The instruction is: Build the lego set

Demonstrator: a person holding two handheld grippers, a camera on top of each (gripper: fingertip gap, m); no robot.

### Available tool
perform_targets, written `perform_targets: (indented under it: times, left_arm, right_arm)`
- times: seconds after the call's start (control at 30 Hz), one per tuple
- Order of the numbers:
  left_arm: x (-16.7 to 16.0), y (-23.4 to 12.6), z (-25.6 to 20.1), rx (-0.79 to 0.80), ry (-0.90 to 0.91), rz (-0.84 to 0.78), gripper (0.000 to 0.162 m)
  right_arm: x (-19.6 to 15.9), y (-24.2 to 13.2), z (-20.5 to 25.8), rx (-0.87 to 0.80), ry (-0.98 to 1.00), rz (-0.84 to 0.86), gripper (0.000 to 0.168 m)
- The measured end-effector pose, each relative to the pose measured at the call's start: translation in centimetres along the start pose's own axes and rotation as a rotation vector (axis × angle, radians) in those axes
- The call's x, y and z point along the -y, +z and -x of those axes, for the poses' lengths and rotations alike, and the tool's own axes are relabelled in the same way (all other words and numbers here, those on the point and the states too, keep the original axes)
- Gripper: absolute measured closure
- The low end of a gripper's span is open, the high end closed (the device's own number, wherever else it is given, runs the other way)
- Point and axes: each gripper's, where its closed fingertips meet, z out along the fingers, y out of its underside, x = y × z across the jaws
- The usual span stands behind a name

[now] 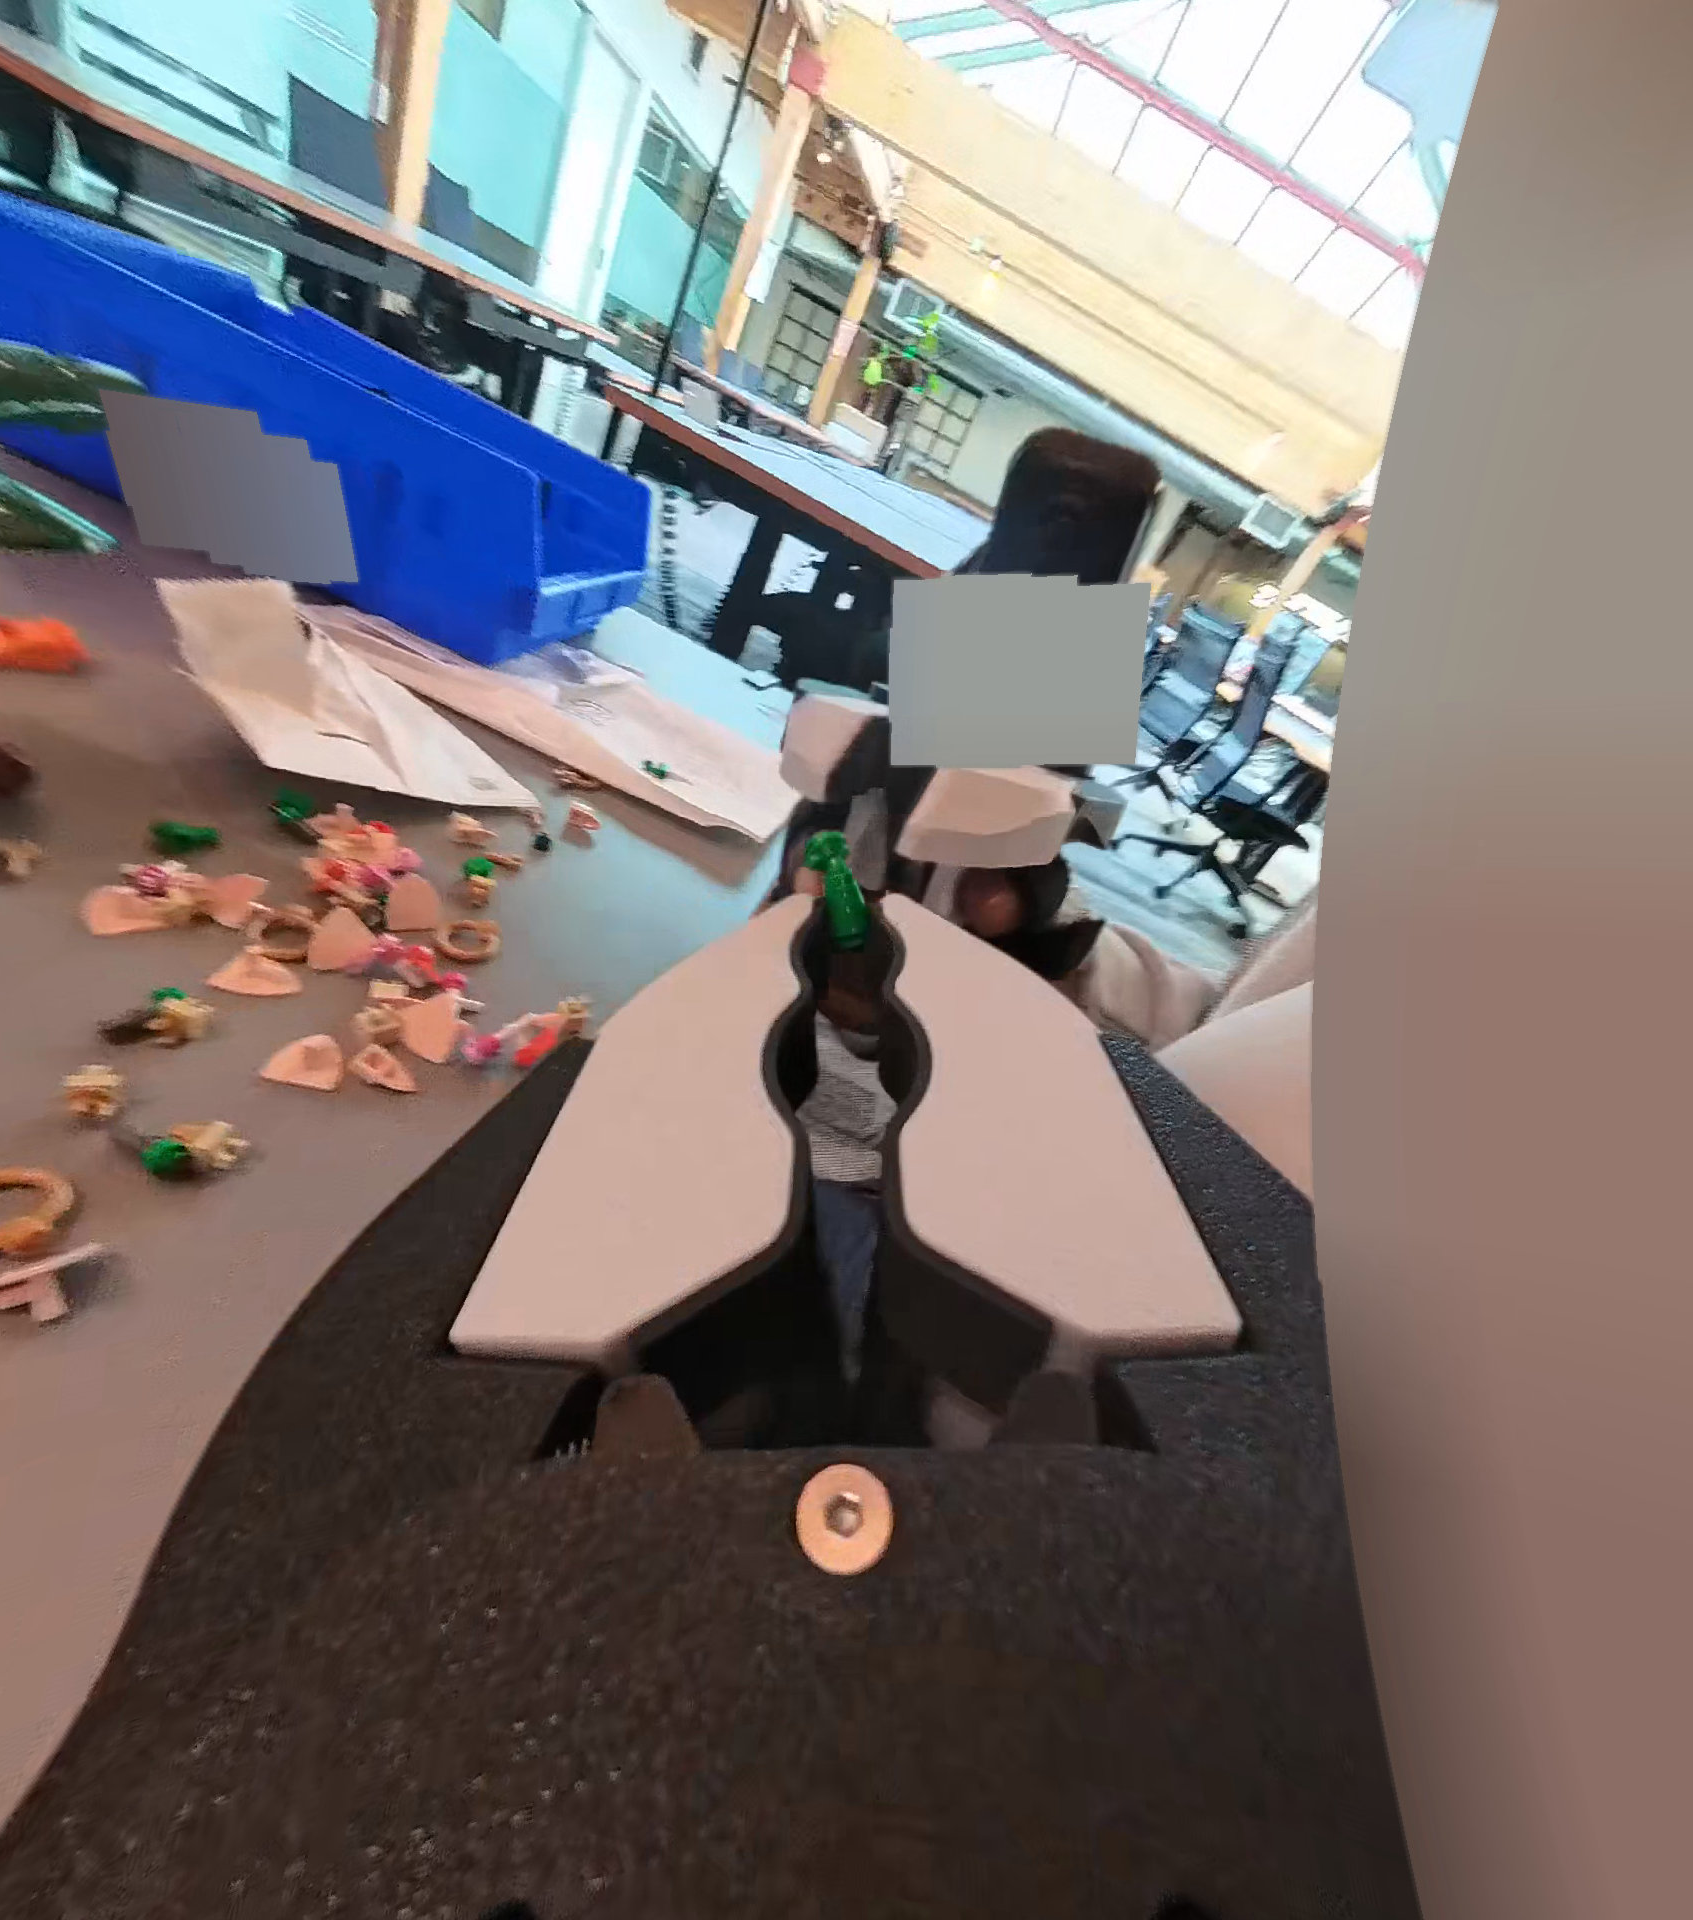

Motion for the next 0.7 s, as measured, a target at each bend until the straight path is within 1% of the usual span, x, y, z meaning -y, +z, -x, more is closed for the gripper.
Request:
perform_targets:
  times: [0.07,0.17,0.23,0.3,0.33,0.4,0.43,0.53,0.7]
  left_arm:
    - [-0.5,0.2,-0.5,-0.061,-0.067,0.020,0.157]
    - [-1.8,0.6,-1.8,-0.176,-0.148,0.107,0.156]
    - [-2.9,0.8,-2.9,-0.254,-0.197,0.195,0.156]
    - [-3.9,0.9,-3.6,-0.299,-0.228,0.276,0.157]
    - [-4.2,1.0,-3.9,-0.319,-0.240,0.310,0.156]
    - [-4.5,1.2,-4.2,-0.342,-0.261,0.343,0.157]
    - [-4.6,1.3,-4.3,-0.349,-0.267,0.360,0.157]
    - [-4.3,1.5,-3.8,-0.351,-0.302,0.344,0.156]
    - [-4.4,1.6,-3.5,-0.349,-0.326,0.340,0.156]
  right_arm:
    - [-0.2,-0.2,0.4,0.065,-0.032,0.023,0.149]
    - [-1.1,-0.9,0.6,0.170,-0.225,0.132,0.142]
    - [-1.5,-1.7,1.5,0.302,-0.355,0.198,0.153]
    - [-2.4,-2.3,2.4,0.449,-0.412,0.295,0.153]
    - [-2.9,-2.4,2.6,0.489,-0.426,0.342,0.148]
    - [-4.0,-2.4,2.8,0.543,-0.462,0.416,0.154]
    - [-4.1,-2.4,3.3,0.576,-0.479,0.406,0.157]
    - [-3.9,-2.3,3.6,0.609,-0.541,0.369,0.168]
    - [-4.2,-2.3,3.2,0.578,-0.522,0.376,0.168]
